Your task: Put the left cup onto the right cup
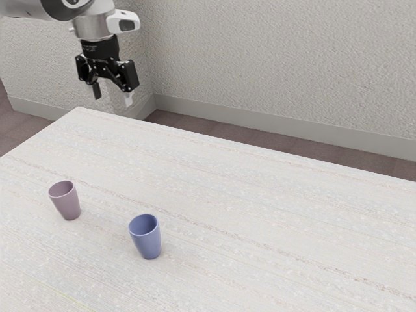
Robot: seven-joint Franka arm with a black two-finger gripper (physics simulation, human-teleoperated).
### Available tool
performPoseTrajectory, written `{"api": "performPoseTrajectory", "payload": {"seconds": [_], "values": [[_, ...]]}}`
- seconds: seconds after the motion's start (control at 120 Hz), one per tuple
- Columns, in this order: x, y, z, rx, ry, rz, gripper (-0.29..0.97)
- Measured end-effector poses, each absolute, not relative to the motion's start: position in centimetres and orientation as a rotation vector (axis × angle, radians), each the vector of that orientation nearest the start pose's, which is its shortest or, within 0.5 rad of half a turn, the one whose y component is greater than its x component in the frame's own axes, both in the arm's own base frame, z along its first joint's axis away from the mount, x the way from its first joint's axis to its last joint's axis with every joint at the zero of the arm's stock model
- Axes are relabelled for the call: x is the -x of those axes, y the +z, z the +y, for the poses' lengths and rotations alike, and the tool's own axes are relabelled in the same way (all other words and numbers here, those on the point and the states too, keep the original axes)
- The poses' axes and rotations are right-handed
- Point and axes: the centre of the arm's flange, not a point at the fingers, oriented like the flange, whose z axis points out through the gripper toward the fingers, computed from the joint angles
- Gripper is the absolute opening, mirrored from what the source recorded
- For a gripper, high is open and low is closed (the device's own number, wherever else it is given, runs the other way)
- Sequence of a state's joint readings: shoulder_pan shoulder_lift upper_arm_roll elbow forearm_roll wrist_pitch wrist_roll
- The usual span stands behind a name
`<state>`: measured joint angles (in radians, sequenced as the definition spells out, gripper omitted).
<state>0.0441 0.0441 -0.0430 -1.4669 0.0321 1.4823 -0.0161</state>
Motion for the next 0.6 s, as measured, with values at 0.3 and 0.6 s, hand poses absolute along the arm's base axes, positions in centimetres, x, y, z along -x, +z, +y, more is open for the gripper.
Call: {"api": "performPoseTrajectory", "payload": {"seconds": [0.3,0.6], "values": [[-56.0,64.1,0.4,3.112,0.043,0.001,0.68],[-56.8,62.6,2.2,3.08,0.061,-0.016,0.68]]}}
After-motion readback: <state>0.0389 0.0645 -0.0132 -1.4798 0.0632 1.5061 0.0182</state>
